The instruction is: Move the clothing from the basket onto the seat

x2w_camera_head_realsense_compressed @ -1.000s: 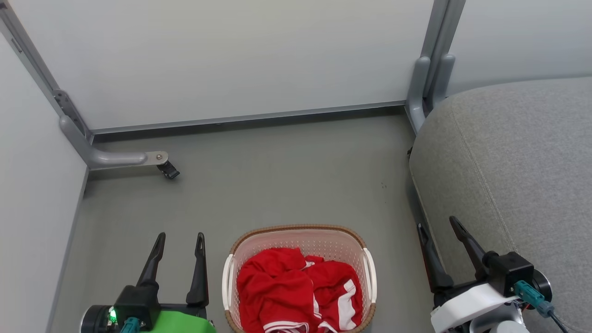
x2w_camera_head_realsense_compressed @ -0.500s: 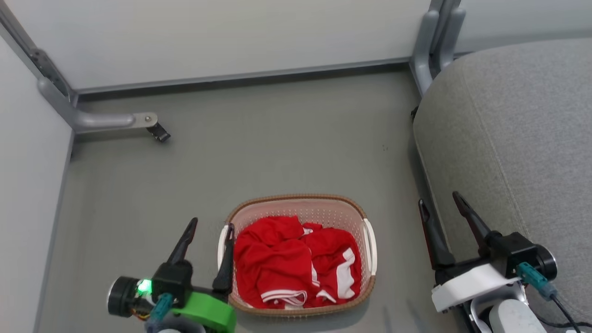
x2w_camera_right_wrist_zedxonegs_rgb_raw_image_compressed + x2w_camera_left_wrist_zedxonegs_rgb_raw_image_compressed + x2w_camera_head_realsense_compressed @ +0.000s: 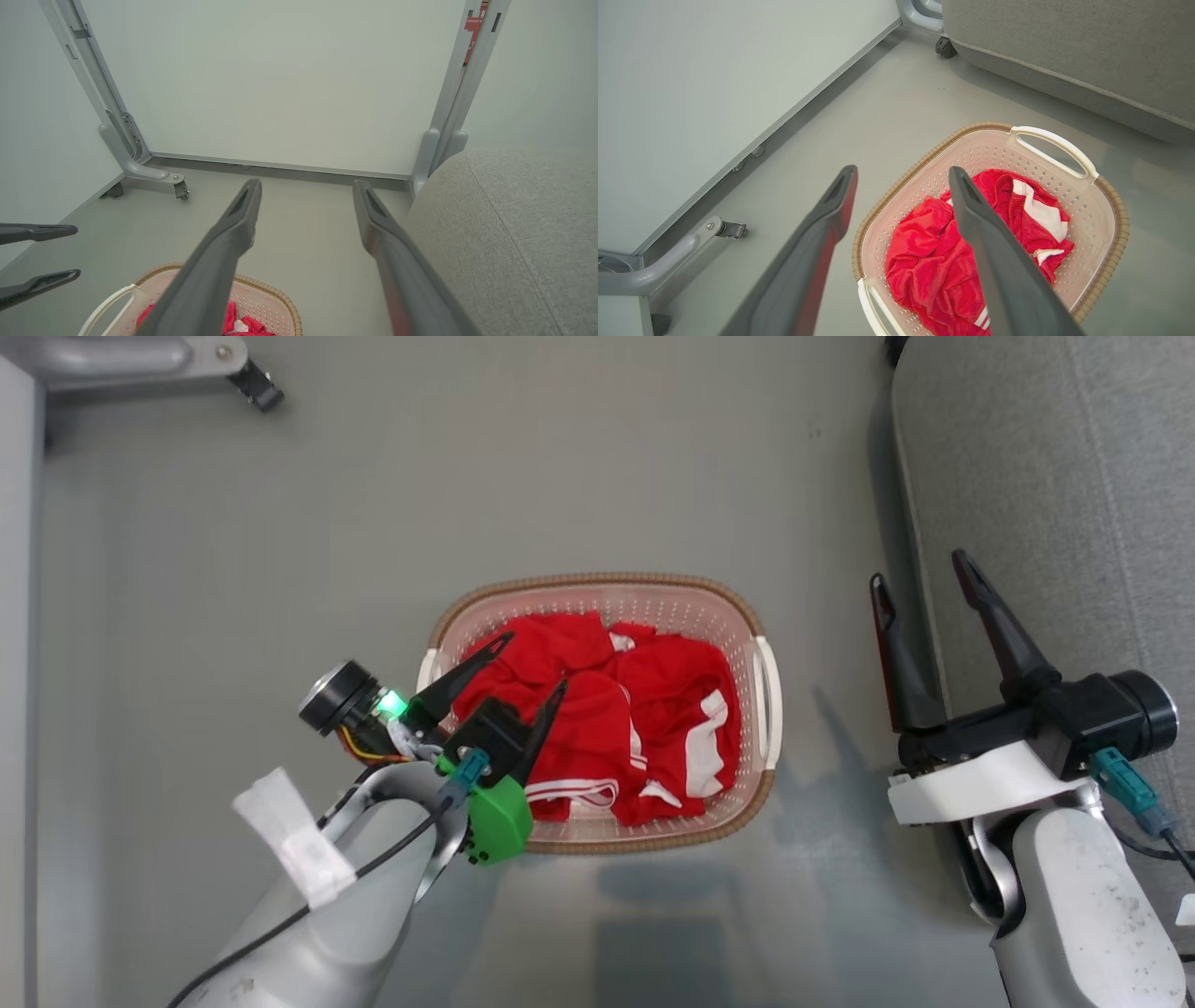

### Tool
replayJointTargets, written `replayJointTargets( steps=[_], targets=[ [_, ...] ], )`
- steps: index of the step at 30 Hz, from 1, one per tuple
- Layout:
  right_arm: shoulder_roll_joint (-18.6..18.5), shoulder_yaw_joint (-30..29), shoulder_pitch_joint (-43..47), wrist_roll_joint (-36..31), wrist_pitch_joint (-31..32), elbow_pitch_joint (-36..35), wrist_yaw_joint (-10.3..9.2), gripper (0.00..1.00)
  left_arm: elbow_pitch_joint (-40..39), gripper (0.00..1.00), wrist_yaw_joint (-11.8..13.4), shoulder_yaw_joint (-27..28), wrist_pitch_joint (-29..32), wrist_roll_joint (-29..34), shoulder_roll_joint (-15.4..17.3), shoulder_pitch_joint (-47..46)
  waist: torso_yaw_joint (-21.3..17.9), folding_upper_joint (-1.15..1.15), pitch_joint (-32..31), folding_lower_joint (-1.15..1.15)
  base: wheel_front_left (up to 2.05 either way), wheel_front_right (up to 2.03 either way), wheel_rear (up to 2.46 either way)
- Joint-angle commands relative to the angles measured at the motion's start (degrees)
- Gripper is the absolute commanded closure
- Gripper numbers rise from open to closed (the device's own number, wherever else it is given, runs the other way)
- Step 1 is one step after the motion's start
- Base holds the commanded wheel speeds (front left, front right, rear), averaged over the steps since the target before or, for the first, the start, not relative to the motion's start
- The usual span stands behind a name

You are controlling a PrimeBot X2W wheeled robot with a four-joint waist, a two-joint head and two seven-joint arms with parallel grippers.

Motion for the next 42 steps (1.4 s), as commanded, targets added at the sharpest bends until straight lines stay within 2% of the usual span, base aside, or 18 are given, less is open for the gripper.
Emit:
replayJointTargets(
  steps=[1, 5, 10, 17, 26, 32, 39, 40, 42],
  targets=[
    [-0.50, -0.46, -1.28, -0.33, -0.23, -0.50, -0.02, 0.00, 2.29, 0.00, -0.13, -3.17, -0.02, -1.03, 0.76, -3.54, 0.13, 0.00, 12.00, -0.01, 0.00, 0.00, 0.00],
    [-0.66, -0.65, -2.68, -1.01, -0.18, -1.23, -0.02, 0.00, 8.68, 0.00, -0.13, -13.63, -0.03, -3.42, 2.14, -10.97, -1.03, 0.00, 16.12, -0.01, 0.00, 0.00, 0.00],
    [0.14, -1.19, -4.24, -1.00, -0.18, -2.82, -0.02, 0.00, 15.19, 0.00, -0.13, -23.35, -0.01, -8.20, 2.84, -18.28, -2.58, 0.00, 20.70, -0.01, 0.00, 0.00, 0.00],
    [1.12, -1.89, -5.55, -0.12, -0.18, -4.80, -0.02, 0.00, 23.52, 0.00, -0.14, -35.47, 0.28, -13.50, 1.71, -27.44, -4.19, 0.00, 26.38, -0.01, 0.00, 0.00, 0.00],
    [1.27, -1.68, -6.60, 2.58, -0.18, -5.08, -0.02, 0.00, 28.89, 0.00, -0.14, -38.81, 3.80, -15.22, 0.75, -31.89, -5.97, 0.00, 30.97, -0.01, 0.00, 0.00, 0.00],
    [1.29, -1.56, -6.98, 4.09, -0.18, -5.39, -0.02, 0.00, 30.90, 0.00, -0.14, -38.94, 7.10, -13.23, 0.81, -33.81, -6.97, 0.00, 33.27, -0.01, 0.00, 0.00, 0.00],
    [1.29, -1.89, -7.21, 5.14, -0.18, -5.31, -0.02, 0.00, 33.35, 0.00, -0.15, -38.96, 7.96, -11.94, 1.02, -36.30, -7.92, 0.00, 35.10, -0.01, 0.00, 0.00, 0.00],
    [1.30, -1.86, -7.13, 5.27, -0.18, -5.30, -0.02, 0.00, 33.58, 0.18, -0.14, -38.93, 8.59, -11.91, 0.91, -35.99, -8.06, 0.00, 35.17, -0.01, 0.00, 0.00, 0.00],
    [1.30, -1.81, -7.08, 5.33, -0.18, -5.22, -0.02, 0.00, 33.81, 1.00, -0.14, -38.93, 8.59, -11.47, 0.71, -36.12, -8.15, 0.00, 35.21, -0.01, 0.00, 0.00, 0.00]
  ],
)
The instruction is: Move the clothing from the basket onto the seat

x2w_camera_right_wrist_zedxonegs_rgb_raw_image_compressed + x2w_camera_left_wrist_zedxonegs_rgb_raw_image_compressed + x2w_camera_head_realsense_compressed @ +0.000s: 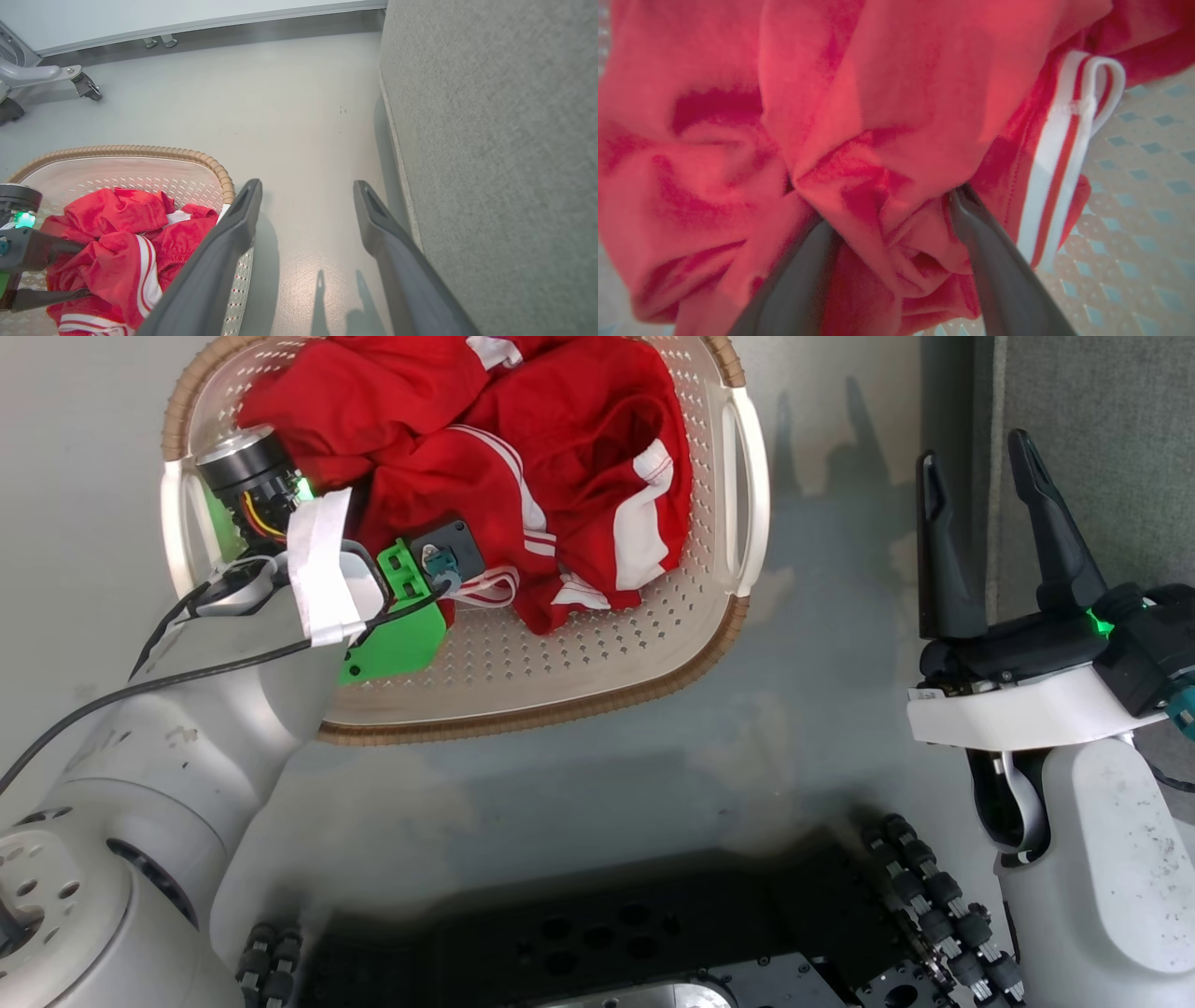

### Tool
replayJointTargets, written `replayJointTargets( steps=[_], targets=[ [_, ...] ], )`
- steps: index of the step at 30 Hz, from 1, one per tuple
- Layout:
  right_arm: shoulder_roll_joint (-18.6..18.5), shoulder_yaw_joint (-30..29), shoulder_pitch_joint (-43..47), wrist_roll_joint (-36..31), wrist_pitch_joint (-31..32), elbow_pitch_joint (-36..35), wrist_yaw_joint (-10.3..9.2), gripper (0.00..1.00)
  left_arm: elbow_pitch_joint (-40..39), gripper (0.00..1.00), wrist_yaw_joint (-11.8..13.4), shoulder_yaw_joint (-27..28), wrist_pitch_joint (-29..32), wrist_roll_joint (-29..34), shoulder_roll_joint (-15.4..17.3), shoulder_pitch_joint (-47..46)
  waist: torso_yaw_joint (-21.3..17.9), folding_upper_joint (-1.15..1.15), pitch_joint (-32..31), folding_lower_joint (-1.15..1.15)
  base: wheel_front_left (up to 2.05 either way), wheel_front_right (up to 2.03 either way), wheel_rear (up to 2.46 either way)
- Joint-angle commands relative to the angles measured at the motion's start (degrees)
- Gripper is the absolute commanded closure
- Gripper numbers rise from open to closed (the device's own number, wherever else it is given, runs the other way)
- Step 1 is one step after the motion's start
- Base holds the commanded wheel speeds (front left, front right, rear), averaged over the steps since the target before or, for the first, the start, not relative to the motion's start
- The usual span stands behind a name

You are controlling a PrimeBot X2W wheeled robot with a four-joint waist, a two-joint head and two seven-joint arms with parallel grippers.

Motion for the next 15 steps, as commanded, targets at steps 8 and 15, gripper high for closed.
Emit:
replayJointTargets(
  steps=[8, 15],
  targets=[
    [-0.08, -0.50, -0.26, 0.66, -0.12, 1.55, -0.02, 0.00, -0.20, 1.00, 1.32, 0.64, -5.87, -1.11, -1.57, 1.49, 0.33, 0.00, -3.61, -0.01, 0.00, 0.00, 0.00],
    [-0.08, 1.02, 1.49, -0.12, -0.12, 3.88, -0.02, 0.00, -3.42, 1.00, 4.42, 5.03, -8.78, -6.09, -2.52, 7.00, 1.45, 0.00, -12.31, -0.01, 0.00, 0.00, 0.00]
  ],
)
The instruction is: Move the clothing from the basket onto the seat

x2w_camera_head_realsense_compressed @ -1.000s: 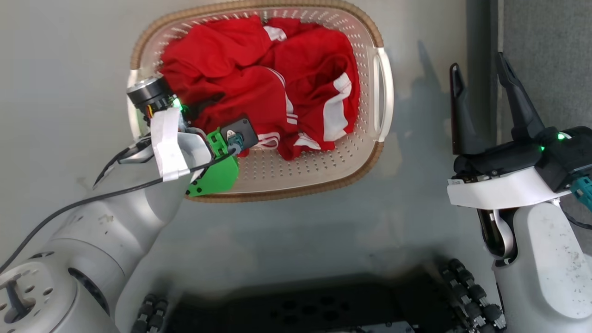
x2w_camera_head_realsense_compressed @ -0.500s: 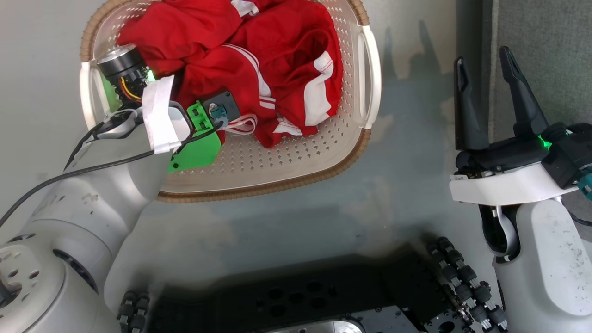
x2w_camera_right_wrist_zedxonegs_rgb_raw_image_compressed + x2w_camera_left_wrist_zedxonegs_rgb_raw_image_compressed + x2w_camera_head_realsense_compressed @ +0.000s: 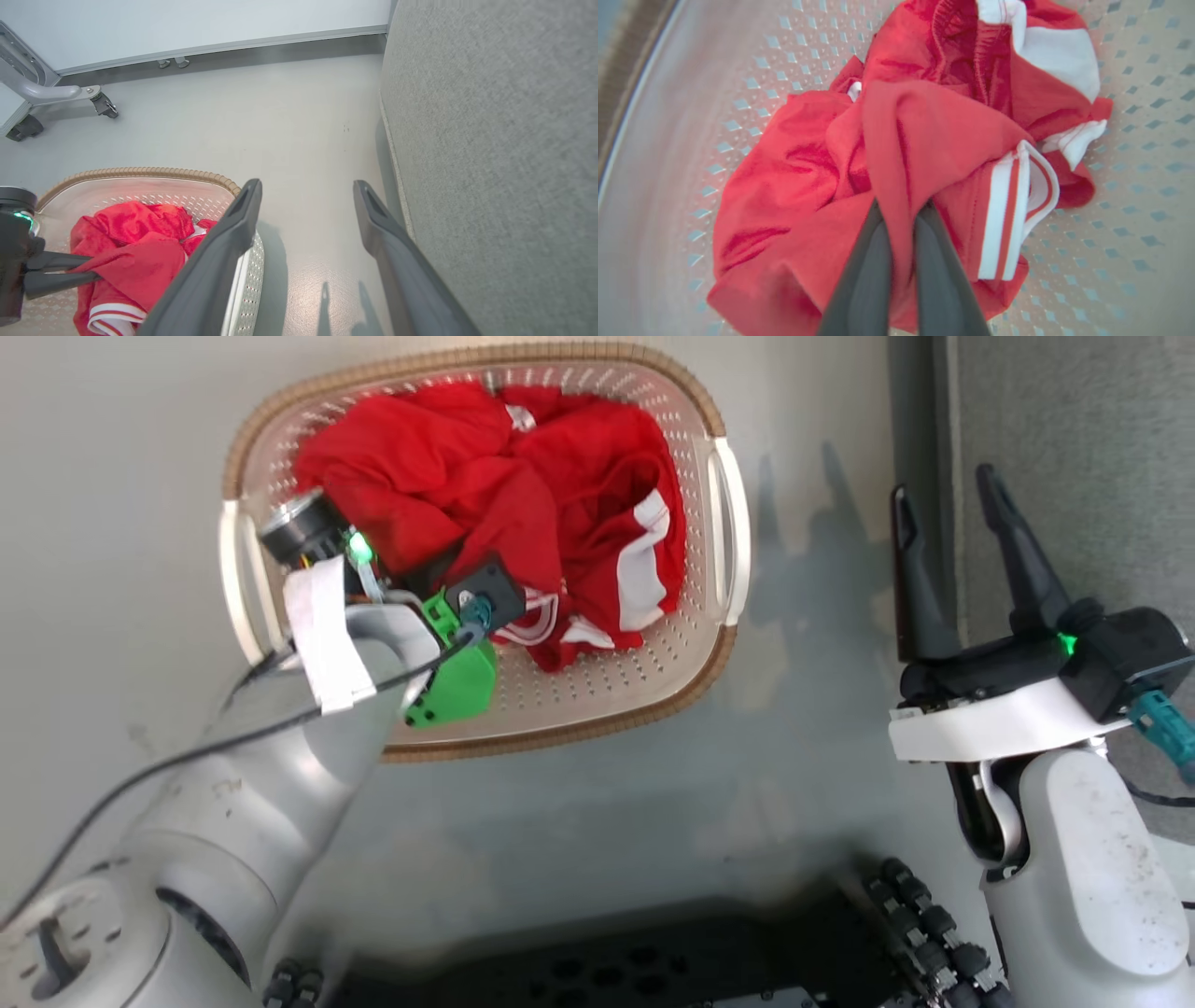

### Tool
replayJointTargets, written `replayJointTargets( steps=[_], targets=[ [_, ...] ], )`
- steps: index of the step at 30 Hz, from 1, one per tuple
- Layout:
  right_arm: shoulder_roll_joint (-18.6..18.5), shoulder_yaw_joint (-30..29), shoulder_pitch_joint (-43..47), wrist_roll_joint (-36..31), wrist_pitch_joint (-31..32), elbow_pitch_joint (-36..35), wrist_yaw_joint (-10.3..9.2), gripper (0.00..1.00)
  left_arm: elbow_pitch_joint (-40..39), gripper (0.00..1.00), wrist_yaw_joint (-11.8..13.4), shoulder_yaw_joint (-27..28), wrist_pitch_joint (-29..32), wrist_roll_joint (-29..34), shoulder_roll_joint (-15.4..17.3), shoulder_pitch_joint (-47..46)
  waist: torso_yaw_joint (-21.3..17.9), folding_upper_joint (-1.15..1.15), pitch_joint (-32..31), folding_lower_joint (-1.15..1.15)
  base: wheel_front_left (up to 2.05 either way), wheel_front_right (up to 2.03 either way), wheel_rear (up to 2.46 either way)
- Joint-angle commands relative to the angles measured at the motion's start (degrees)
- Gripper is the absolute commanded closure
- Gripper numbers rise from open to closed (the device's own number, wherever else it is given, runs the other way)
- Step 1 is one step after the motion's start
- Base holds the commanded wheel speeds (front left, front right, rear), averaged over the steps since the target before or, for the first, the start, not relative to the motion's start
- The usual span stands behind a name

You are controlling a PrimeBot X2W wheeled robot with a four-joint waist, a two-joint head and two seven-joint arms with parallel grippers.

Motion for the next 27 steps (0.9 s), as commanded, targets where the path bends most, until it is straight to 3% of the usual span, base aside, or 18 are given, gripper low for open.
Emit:
replayJointTargets(
  steps=[1, 11, 19, 27],
  targets=[
    [-0.13, 0.30, 1.18, -0.36, -0.12, 0.61, -0.02, 0.00, -1.39, 1.00, 0.93, 1.22, -0.49, -1.27, 0.03, 2.25, 1.07, 0.00, -6.91, 0.00, 0.00, 0.00, 0.00],
    [-0.16, 2.73, 6.92, -1.60, -0.12, 4.60, -0.02, 0.00, -20.24, 1.00, 6.03, 13.50, -0.44, -8.64, 4.22, 17.33, 2.91, 0.00, -24.30, 0.00, 0.00, 0.00, 0.00],
    [-0.15, 4.85, 13.43, -1.08, -0.12, 7.62, -0.02, 0.00, -33.50, 1.00, 7.24, 24.13, -0.45, -10.05, 5.30, 29.57, 3.72, 0.00, -37.01, 0.00, 0.00, 0.00, 0.00],
    [-0.15, 8.14, 17.77, -0.11, -0.12, 9.96, -0.02, 0.00, -42.30, 1.00, 6.65, 32.04, -0.46, -8.79, 4.27, 38.22, 2.92, 0.00, -46.22, 0.00, 0.00, 0.00, 0.00]
  ],
)
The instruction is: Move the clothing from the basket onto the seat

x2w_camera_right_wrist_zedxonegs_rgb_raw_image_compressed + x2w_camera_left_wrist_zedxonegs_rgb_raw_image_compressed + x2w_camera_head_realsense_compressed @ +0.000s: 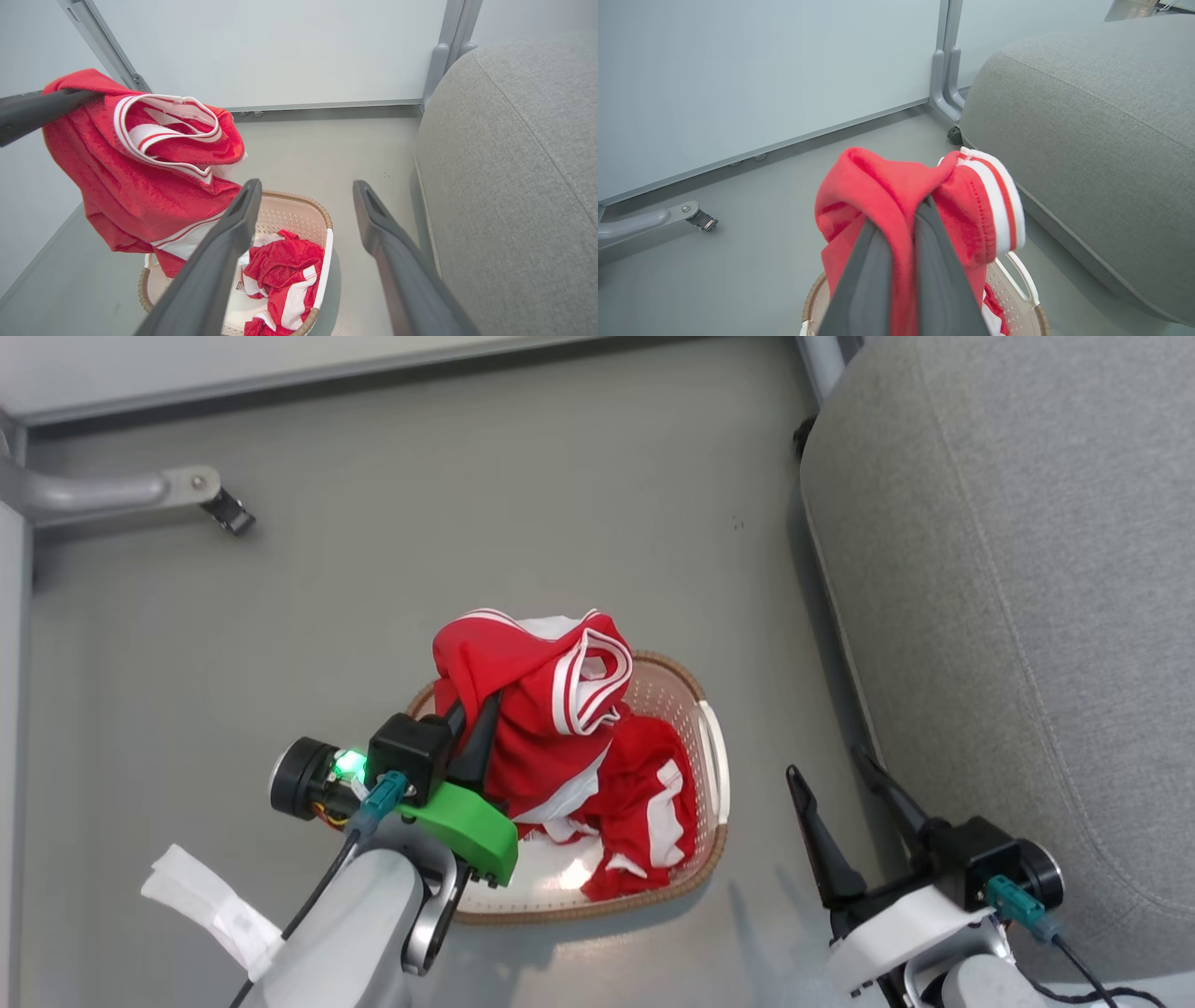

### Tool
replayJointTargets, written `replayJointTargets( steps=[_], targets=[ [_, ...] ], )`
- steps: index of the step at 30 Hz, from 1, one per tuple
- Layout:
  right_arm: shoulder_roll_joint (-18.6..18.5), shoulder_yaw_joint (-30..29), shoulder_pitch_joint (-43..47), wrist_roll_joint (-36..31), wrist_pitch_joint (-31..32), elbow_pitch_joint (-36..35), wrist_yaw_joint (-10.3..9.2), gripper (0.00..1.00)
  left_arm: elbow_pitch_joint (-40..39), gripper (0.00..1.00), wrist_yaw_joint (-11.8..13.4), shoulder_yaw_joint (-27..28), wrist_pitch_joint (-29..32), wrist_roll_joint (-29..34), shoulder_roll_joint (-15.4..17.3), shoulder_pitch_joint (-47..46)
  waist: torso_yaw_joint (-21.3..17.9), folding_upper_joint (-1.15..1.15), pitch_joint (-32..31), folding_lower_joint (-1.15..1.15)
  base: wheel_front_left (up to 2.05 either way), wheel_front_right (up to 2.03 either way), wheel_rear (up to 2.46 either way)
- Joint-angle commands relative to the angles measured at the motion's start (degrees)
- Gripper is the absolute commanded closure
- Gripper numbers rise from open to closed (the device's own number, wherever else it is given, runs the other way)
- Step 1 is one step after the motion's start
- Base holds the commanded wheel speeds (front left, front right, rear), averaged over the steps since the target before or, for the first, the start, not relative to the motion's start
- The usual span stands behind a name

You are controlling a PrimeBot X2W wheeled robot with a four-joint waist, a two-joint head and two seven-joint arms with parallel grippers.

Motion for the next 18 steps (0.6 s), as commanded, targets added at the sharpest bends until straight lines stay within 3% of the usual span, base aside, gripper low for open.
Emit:
replayJointTargets(
  steps=[1, 7, 18],
  targets=[
    [-0.17, 0.61, 1.81, 0.34, -0.12, 0.50, -0.02, 0.00, -1.31, 1.00, -0.43, 0.95, -0.20, 0.76, -0.25, 2.28, 0.08, 0.00, -10.64, 0.00, 0.00, 0.00, 0.00],
    [-0.18, 1.88, 4.72, 0.72, -0.12, 1.16, -0.02, 0.00, -5.99, 1.00, -0.97, 3.56, -0.21, 2.31, -0.69, 6.51, -0.73, 0.00, -15.71, 0.00, 0.00, 0.00, 0.00],
    [-0.17, 3.24, 5.94, 0.49, -0.12, 1.31, -0.02, 0.00, -11.40, 1.00, -2.38, 4.24, -0.20, 4.44, -1.77, 7.99, 0.06, 0.00, -17.44, 0.00, 0.00, 0.00, 0.00]
  ],
)
